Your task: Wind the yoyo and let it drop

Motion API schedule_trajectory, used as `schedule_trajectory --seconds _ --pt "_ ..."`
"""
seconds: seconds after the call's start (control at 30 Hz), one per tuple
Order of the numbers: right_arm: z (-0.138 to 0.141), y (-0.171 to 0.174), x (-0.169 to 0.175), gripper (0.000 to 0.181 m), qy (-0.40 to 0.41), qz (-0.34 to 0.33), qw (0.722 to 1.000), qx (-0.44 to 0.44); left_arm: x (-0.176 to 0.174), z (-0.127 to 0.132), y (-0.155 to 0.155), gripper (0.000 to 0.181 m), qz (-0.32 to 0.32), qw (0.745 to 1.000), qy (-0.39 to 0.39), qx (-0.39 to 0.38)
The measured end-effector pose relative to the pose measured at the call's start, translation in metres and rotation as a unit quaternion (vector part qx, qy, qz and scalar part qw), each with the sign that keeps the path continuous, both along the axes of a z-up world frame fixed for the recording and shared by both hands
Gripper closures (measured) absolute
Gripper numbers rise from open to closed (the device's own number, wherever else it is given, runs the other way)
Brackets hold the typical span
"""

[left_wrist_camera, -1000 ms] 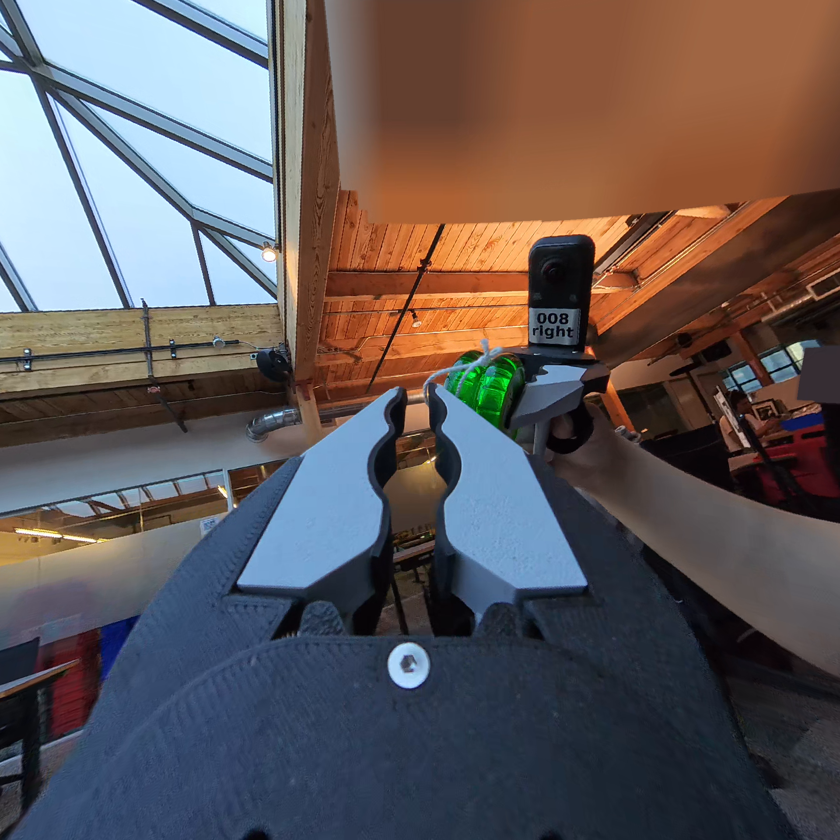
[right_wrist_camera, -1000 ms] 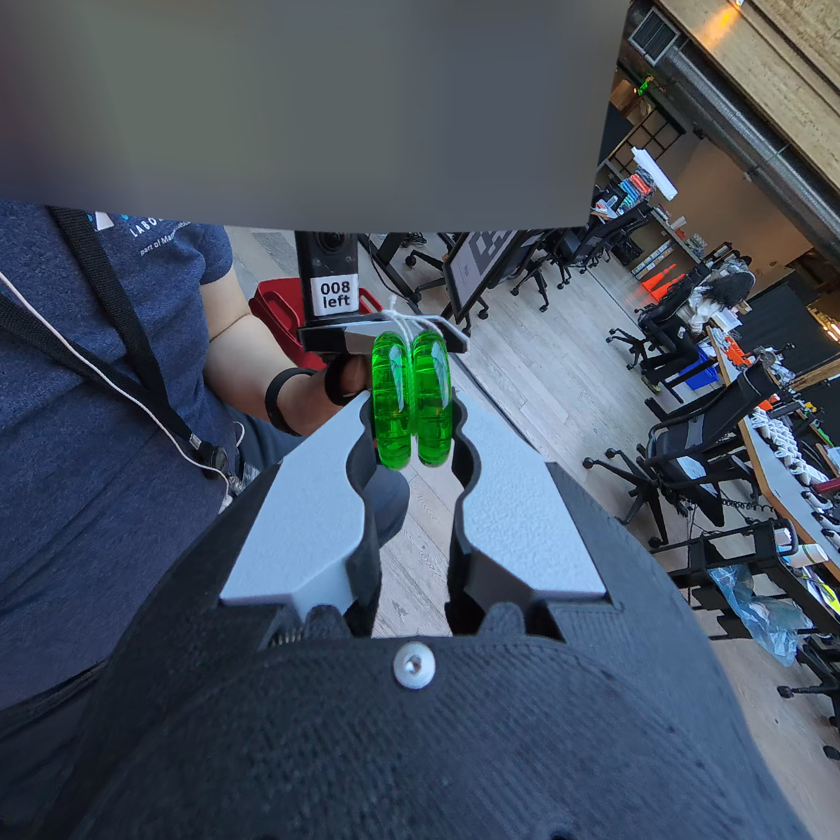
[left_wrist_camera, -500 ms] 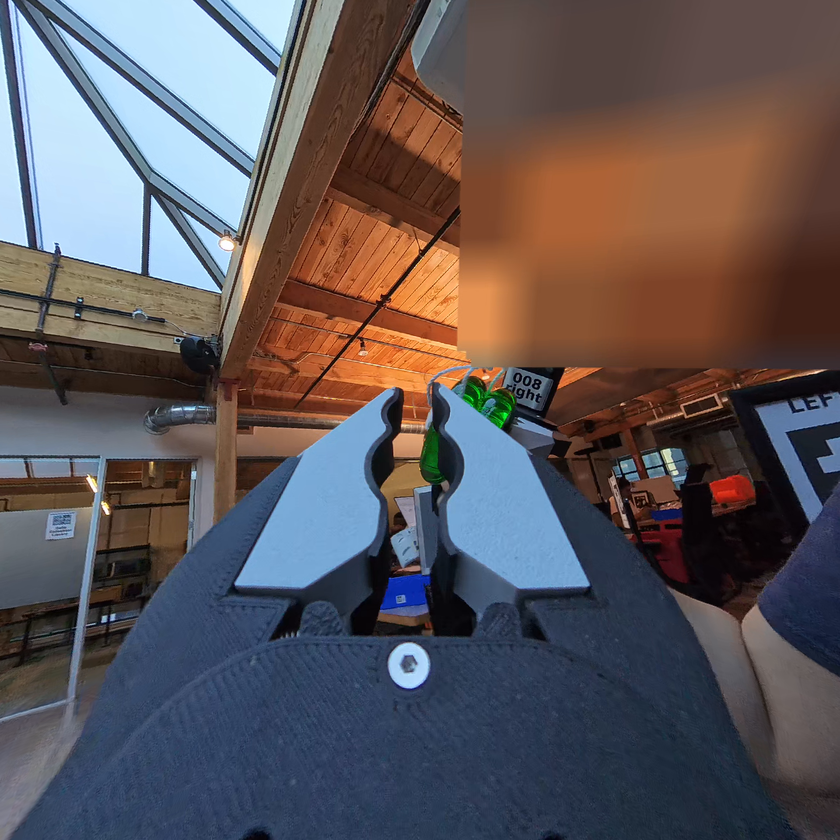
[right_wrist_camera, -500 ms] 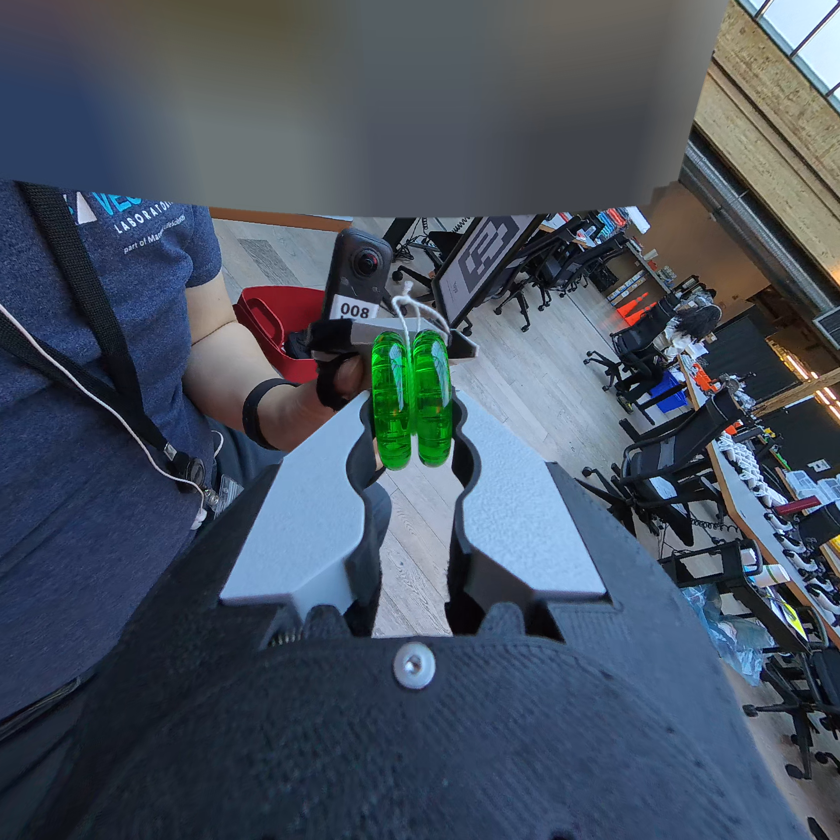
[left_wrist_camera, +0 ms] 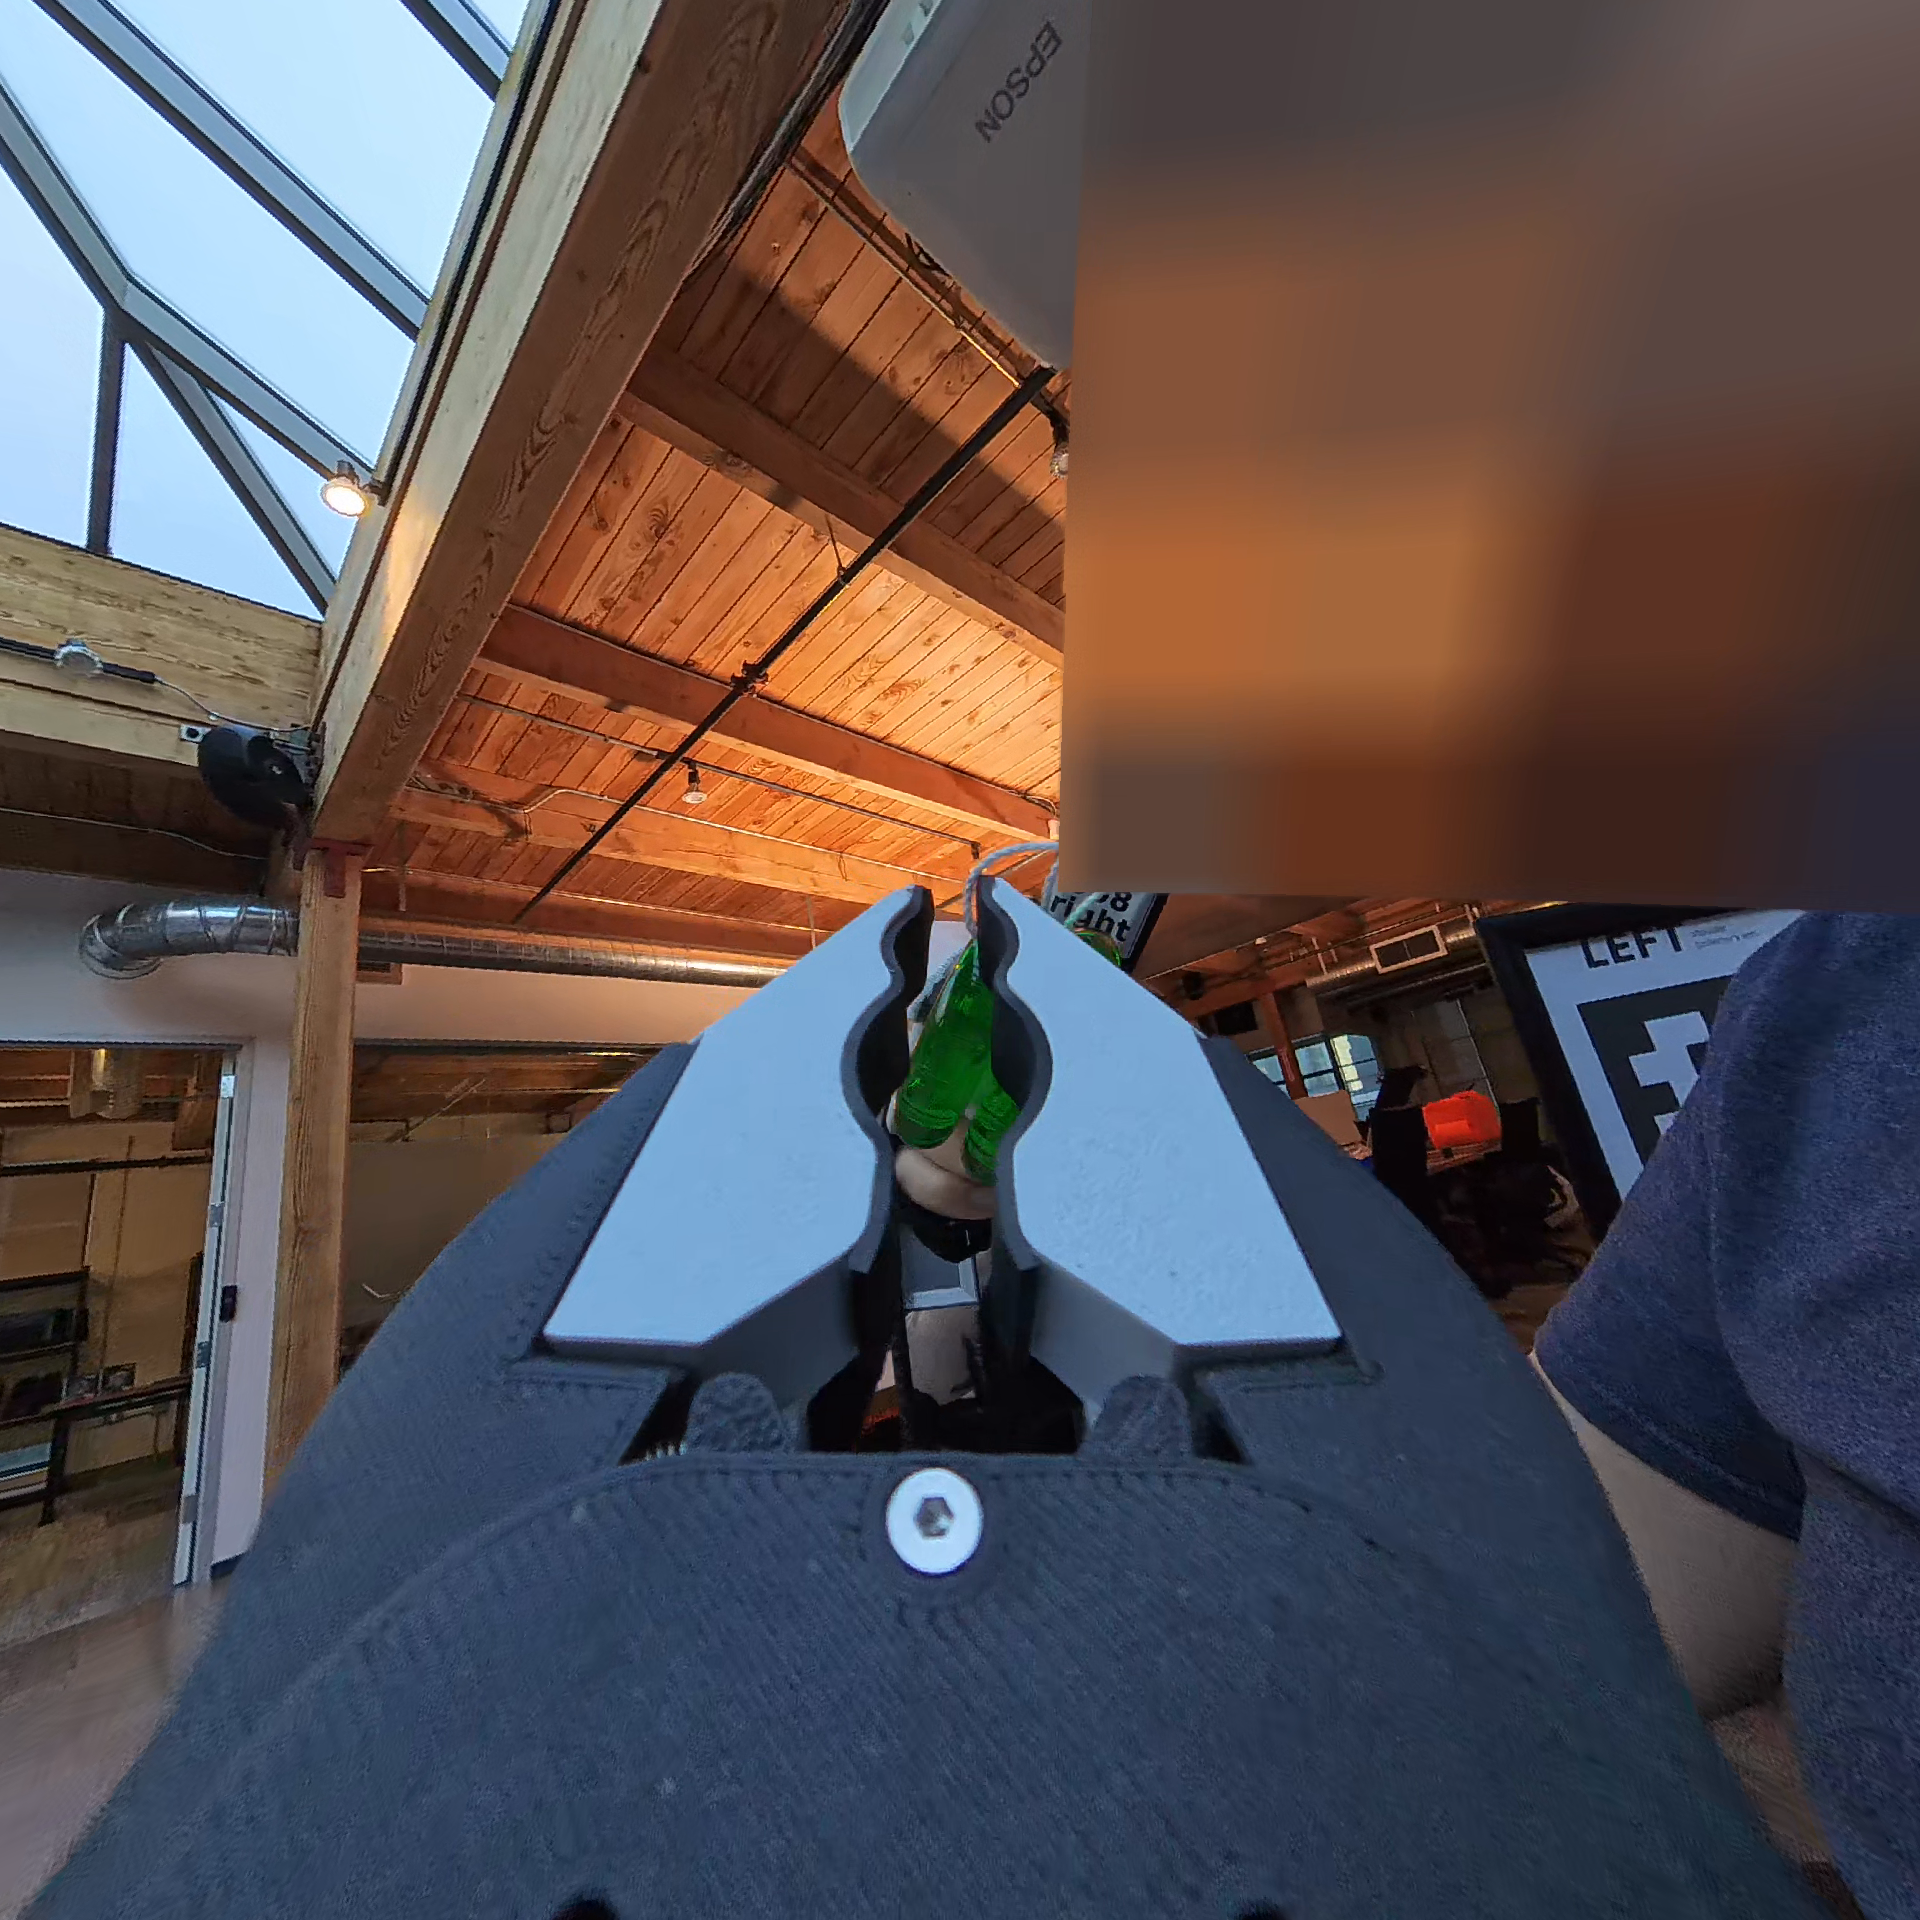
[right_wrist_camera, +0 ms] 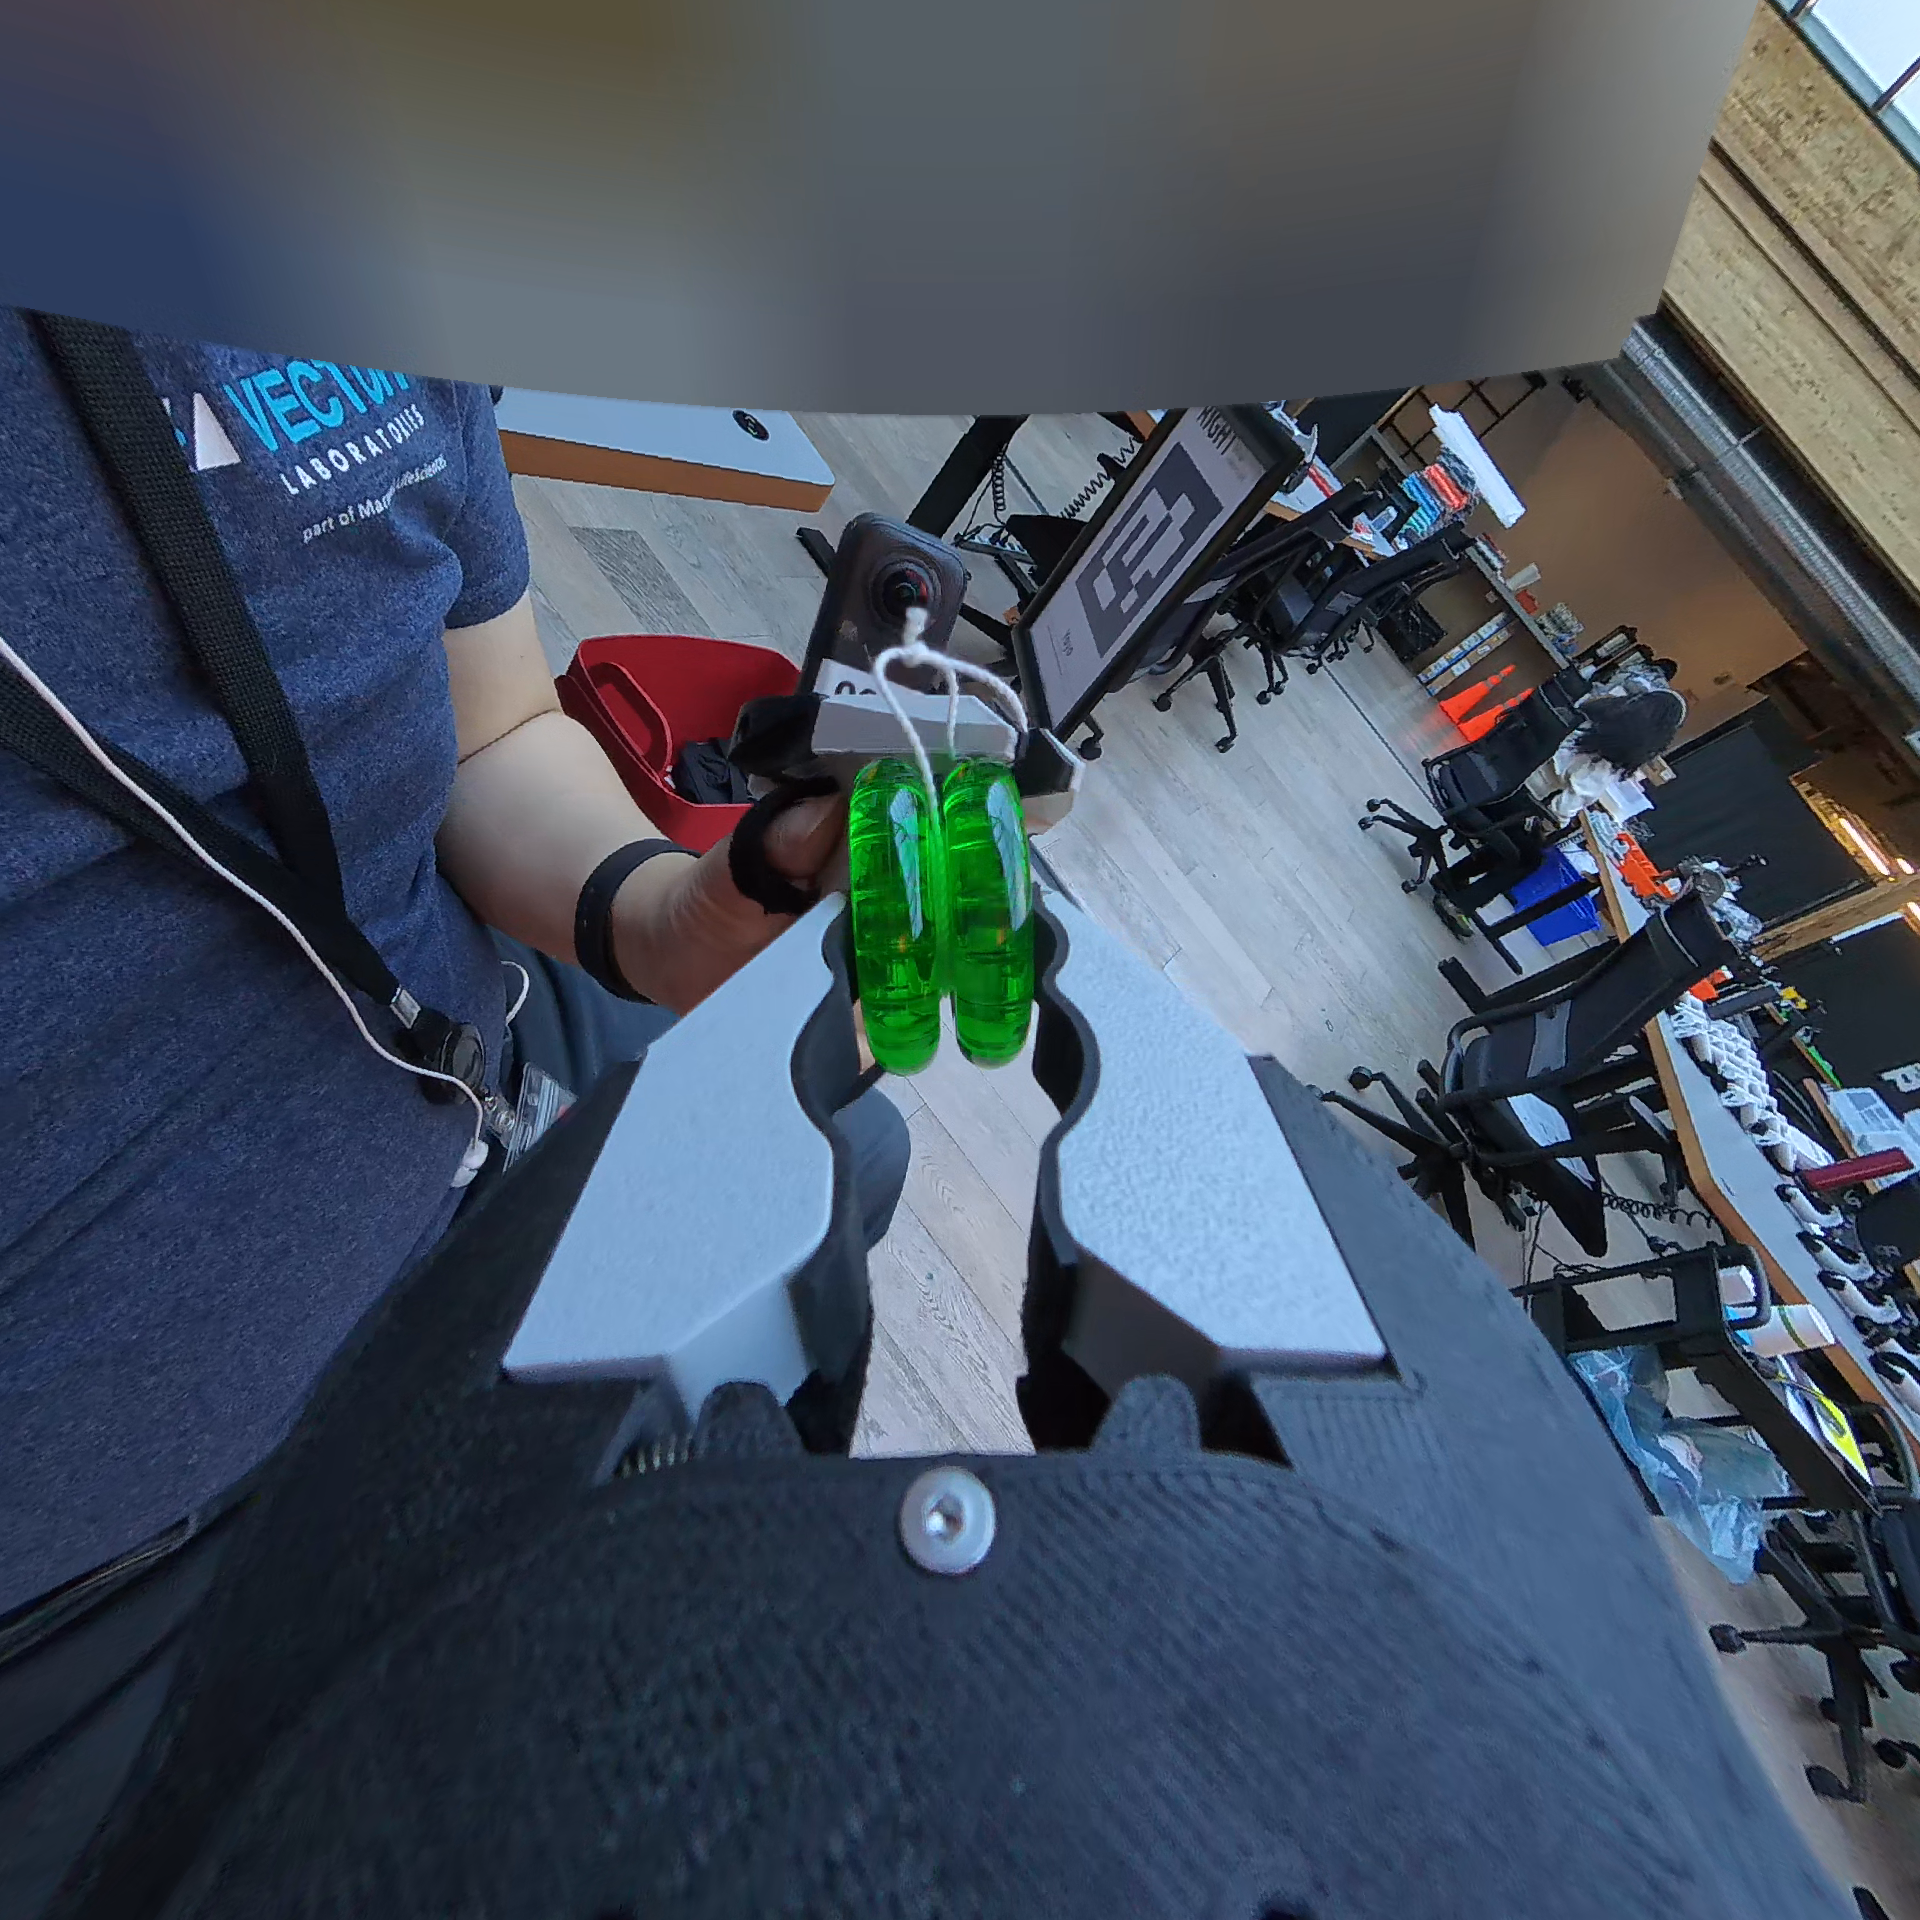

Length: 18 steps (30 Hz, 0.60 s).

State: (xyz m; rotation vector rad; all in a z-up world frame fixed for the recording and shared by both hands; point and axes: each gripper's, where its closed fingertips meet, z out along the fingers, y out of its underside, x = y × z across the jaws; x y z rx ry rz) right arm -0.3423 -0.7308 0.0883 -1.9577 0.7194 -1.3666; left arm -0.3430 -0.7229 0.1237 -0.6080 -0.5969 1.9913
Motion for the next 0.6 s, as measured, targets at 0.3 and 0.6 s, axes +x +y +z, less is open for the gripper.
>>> schedule_trajectory --seconds 0.3,0.6 --pt "-0.010 -0.006 0.000 0.153 0.014 -0.014 1.000 0.006 0.002 0.000 -0.005 0.179 -0.023 0.999 0.006 0.026" --pt "-0.028 -0.017 0.006 0.154 0.044 -0.053 0.997 -0.020 0.018 0.003 -0.017 0.178 0.015 0.998 0.036 0.043"
